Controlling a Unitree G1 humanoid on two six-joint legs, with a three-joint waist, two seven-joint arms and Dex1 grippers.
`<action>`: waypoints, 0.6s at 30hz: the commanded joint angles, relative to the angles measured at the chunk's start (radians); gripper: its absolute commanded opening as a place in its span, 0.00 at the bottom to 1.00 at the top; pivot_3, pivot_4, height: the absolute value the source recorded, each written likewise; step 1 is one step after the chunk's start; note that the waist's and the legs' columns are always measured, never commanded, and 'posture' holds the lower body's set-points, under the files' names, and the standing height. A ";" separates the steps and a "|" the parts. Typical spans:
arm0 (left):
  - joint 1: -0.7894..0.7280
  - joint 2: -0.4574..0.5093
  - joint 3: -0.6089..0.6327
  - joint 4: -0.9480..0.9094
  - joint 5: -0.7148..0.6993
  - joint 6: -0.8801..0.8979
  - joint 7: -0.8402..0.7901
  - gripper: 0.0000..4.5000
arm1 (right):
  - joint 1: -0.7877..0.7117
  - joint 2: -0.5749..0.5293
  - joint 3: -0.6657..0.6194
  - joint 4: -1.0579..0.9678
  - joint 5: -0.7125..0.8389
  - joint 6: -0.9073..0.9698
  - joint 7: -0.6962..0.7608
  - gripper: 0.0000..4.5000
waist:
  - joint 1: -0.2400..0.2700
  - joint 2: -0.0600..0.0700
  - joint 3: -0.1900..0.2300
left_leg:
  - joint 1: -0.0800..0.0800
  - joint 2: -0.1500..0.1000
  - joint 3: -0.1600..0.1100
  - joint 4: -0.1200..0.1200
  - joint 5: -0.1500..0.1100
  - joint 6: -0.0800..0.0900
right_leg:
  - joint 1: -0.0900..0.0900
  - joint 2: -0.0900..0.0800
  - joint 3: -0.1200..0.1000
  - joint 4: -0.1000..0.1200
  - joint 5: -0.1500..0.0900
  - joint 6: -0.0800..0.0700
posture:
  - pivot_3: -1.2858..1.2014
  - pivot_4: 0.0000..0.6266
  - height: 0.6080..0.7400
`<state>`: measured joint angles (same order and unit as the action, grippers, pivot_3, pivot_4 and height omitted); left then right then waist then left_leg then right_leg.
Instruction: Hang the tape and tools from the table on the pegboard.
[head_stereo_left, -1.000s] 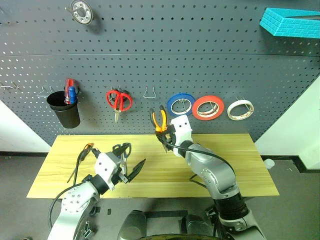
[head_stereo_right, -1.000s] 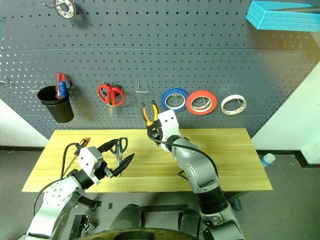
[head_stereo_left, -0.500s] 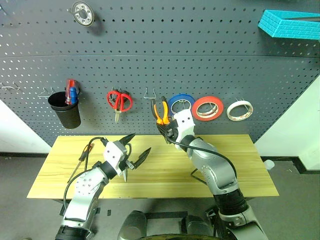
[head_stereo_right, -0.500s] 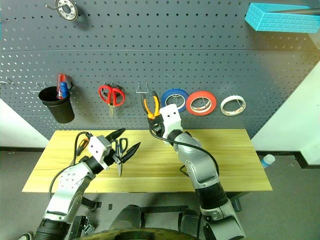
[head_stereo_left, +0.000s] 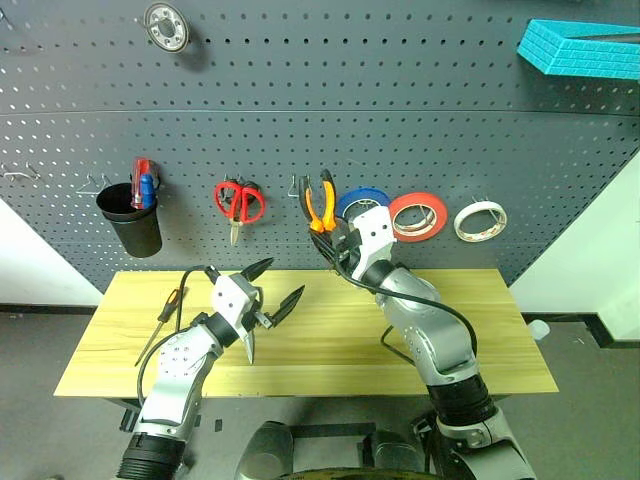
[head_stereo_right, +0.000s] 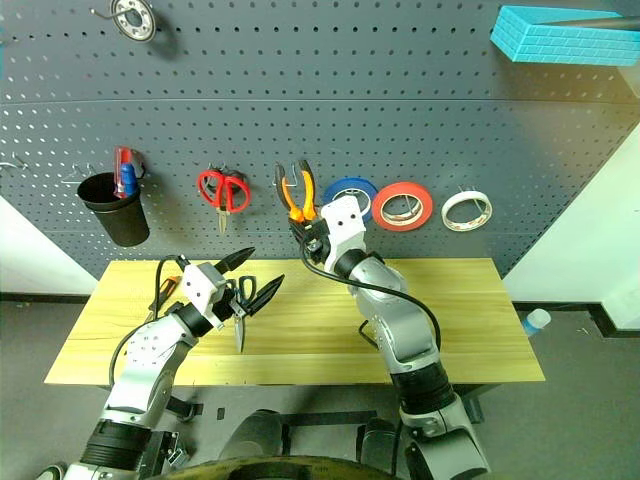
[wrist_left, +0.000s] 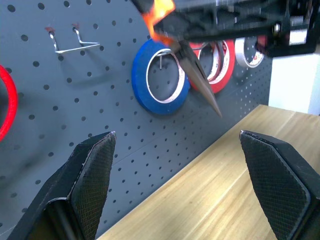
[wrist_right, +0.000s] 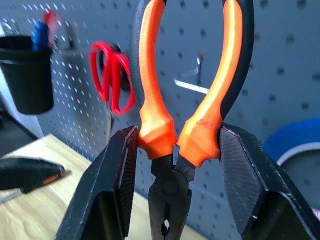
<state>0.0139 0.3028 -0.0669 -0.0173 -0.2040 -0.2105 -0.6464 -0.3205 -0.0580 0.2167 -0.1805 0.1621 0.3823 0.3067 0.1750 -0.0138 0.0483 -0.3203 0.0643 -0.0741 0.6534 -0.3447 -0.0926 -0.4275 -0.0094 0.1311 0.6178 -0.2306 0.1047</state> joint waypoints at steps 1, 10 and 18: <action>-0.023 -0.002 0.002 -0.008 0.003 -0.032 0.000 0.92 | -0.032 0.012 -0.017 -0.037 0.011 -0.046 0.010 0.45 | 0.000 0.000 0.000 | 0.000 0.000 0.000 0.000 0.000 0.000 | 0.000 0.000 0.000 0.000 0.000 0.000 | 0.67 0.00 0.85; -0.047 -0.021 0.018 0.005 -0.001 -0.058 0.025 0.92 | -0.092 0.031 -0.017 -0.015 -0.003 -0.095 0.003 0.45 | 0.000 0.000 0.000 | 0.000 0.000 0.000 0.000 0.000 0.000 | 0.000 0.000 0.000 0.000 0.000 0.000 | 0.67 0.00 0.85; -0.066 -0.037 0.031 0.017 -0.002 -0.076 0.053 0.92 | -0.202 0.054 -0.034 0.045 -0.021 -0.149 -0.014 0.45 | 0.001 0.000 0.000 | 0.000 0.000 0.000 0.000 0.000 0.000 | 0.000 0.000 0.000 0.000 0.000 0.000 | 0.67 0.00 0.85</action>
<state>-0.0322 0.2696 -0.0547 0.0092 -0.2050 -0.2595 -0.6044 -0.4793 -0.0186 0.2072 -0.1193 0.1408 0.2749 0.2997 0.1760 -0.0138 0.0483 -0.3203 0.0642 -0.0744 0.6531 -0.3447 -0.0926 -0.4274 -0.0094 0.1311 0.6178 -0.2306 0.1047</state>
